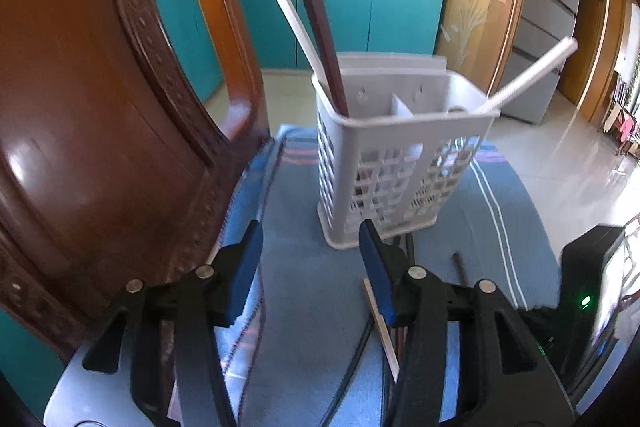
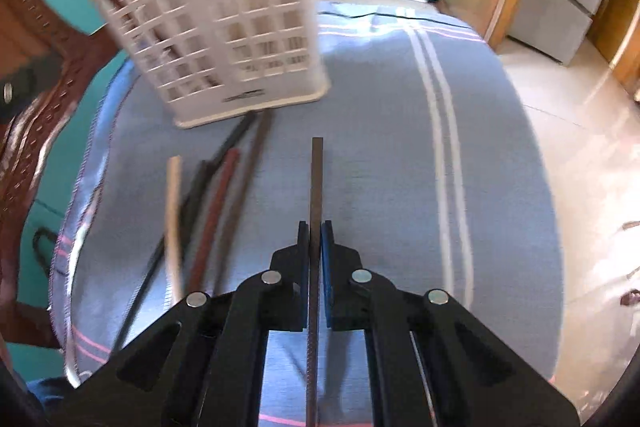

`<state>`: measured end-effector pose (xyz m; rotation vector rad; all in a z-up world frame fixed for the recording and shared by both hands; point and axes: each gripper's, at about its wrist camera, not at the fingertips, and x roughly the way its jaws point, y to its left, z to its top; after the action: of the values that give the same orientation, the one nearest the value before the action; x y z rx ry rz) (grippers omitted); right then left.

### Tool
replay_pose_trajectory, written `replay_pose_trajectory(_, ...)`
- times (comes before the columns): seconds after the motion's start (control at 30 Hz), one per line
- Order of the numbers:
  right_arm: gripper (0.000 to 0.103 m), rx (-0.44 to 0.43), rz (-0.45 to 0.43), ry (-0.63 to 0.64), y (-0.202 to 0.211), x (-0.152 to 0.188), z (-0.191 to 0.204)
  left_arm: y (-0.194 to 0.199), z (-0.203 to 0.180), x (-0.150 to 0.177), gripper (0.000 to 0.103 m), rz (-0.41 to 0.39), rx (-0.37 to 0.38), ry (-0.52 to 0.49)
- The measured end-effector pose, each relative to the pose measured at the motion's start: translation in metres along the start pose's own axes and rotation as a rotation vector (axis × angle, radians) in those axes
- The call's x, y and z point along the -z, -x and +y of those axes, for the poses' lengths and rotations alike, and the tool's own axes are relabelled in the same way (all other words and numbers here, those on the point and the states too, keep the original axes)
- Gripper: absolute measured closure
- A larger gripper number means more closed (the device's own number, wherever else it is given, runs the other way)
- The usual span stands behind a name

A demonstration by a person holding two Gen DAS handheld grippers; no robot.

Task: Organize utensils

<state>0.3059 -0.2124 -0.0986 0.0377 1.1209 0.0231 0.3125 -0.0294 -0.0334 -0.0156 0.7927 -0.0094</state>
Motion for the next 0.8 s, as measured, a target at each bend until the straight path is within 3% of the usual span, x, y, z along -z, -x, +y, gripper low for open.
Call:
replay_pose_trajectory(0.33,0.096,0.087,-0.171,0.055,0.031,0.002,0.003,-0.009,-0.01,0.003,0.052,0.017,-0.013,-0.02)
replay_pose_trajectory(0.6,0.096,0.078,-0.169,0.04,0.033,0.003,0.002,-0.021,-0.015,0.008,0.047,0.06,-0.025,-0.046)
replay_pose_trajectory(0.8,0.095,0.033,-0.11,-0.049,0.022,0.001,-0.017,-0.054,-0.003,0.018,0.047,0.219,0.107,0.061)
